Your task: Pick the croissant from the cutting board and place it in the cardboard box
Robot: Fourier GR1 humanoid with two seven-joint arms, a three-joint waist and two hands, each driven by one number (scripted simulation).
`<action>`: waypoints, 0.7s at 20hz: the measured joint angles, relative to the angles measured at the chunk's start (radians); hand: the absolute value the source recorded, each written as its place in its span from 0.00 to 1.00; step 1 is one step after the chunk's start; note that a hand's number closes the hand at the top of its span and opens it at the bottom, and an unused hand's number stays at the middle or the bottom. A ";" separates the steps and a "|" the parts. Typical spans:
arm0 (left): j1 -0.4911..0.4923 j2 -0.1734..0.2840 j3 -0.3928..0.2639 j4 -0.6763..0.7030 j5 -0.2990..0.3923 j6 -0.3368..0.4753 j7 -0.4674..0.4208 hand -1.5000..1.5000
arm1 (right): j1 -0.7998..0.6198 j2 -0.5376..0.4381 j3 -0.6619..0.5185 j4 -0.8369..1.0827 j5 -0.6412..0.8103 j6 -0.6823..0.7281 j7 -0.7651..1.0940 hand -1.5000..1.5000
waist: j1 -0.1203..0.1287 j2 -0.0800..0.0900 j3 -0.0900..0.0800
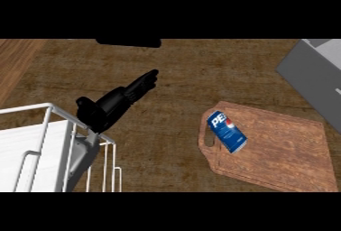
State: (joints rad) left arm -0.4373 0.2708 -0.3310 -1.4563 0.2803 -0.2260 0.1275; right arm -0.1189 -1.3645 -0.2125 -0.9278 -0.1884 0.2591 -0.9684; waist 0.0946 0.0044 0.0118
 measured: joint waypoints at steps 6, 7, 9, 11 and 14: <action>-0.013 -0.001 -0.012 0.004 0.005 0.013 -0.003 0.50 | -0.105 0.015 0.063 0.035 0.038 -0.007 0.028 1.00 | 0.013 0.006 0.002; -0.016 -0.002 -0.014 0.004 0.005 0.016 -0.004 0.50 | -0.125 0.020 0.074 0.040 0.048 -0.011 0.034 1.00 | 0.017 0.007 0.001; -0.023 -0.003 -0.020 0.004 0.005 0.022 -0.004 0.50 | -0.160 0.042 0.103 0.047 0.077 -0.027 0.040 1.00 | 0.025 0.008 0.000; -0.028 -0.005 -0.024 0.005 0.005 0.023 -0.006 0.50 | -0.195 0.066 0.136 0.051 0.115 -0.050 0.046 1.00 | 0.032 0.009 0.000; -0.030 -0.005 -0.026 0.005 0.005 0.021 -0.009 0.50 | -0.245 0.110 0.179 0.076 0.173 -0.080 0.047 1.00 | 0.035 0.009 0.000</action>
State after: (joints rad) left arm -0.4670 0.2655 -0.3568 -1.4516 0.2851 -0.2047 0.1187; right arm -0.3641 -1.2543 -0.0335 -0.8513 -0.0157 0.1794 -0.9212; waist 0.1291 0.0130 0.0122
